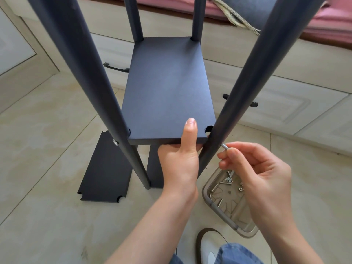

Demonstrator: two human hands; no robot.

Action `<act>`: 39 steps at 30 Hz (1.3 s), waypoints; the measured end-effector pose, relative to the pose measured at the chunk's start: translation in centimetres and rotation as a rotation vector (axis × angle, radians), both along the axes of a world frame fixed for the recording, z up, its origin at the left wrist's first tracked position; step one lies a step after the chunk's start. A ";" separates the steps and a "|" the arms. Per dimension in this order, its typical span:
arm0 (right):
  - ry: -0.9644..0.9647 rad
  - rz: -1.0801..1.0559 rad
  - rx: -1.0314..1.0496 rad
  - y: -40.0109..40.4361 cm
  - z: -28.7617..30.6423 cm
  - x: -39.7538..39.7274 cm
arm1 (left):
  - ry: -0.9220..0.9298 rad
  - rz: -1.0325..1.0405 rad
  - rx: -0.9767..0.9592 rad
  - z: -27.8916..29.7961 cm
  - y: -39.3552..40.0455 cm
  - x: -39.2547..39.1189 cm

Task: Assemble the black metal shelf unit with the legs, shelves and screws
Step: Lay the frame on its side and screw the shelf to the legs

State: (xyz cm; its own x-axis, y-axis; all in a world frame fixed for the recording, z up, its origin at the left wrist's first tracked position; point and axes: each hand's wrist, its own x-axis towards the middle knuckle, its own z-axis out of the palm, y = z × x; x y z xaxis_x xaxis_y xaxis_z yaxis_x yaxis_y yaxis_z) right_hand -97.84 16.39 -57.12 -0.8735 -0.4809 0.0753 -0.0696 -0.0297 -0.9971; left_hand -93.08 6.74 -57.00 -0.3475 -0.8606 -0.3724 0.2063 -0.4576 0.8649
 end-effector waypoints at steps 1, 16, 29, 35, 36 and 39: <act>0.007 0.001 -0.001 0.0 -0.1 0.0 | 0.004 -0.003 0.000 0.1 0.0 0.0; 0.006 -0.022 -0.001 -0.1 0.0 0.0 | 0.062 -0.031 -0.017 0.8 -0.1 0.4; 0.005 -0.018 0.005 -0.3 0.1 0.0 | 0.073 -0.040 -0.043 0.3 -0.1 0.3; -0.115 0.017 0.009 -0.5 0.3 -0.4 | 0.082 -0.032 -0.031 0.2 -0.1 0.3; -0.104 0.012 0.013 -0.5 0.3 -0.4 | 0.086 -0.029 -0.027 0.1 -0.1 0.2; -0.067 -0.001 0.017 -0.4 0.3 -0.3 | 0.092 -0.031 -0.022 0.0 -0.1 0.2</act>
